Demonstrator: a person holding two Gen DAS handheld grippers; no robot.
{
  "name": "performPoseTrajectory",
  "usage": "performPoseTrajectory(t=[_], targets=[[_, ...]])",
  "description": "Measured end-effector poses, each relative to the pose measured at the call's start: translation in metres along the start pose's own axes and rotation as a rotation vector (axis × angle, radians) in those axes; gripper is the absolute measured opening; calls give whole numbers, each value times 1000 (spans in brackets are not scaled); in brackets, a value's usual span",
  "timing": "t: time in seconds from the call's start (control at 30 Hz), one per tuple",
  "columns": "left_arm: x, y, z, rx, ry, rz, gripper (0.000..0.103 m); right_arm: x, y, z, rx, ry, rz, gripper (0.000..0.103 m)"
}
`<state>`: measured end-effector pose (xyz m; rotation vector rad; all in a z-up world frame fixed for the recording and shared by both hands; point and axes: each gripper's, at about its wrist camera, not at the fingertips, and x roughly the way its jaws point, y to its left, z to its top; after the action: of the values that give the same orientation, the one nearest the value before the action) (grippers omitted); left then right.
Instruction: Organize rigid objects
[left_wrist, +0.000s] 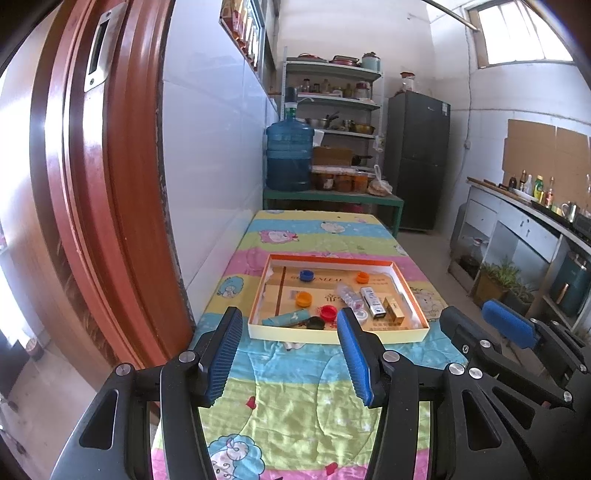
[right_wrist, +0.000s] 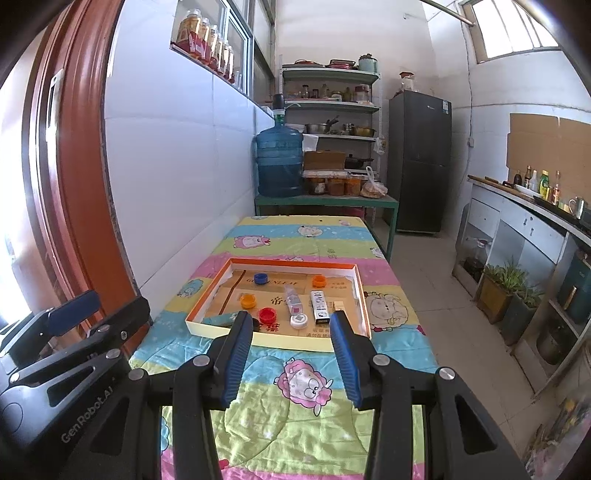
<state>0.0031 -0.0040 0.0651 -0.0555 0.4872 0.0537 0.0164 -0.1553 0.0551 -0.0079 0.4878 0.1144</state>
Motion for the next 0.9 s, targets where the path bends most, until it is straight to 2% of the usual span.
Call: performPoseTrajectory(t=[0.9], targets=[[4, 0, -2, 5, 6, 8, 55, 5, 1, -2, 3, 14, 8, 43]])
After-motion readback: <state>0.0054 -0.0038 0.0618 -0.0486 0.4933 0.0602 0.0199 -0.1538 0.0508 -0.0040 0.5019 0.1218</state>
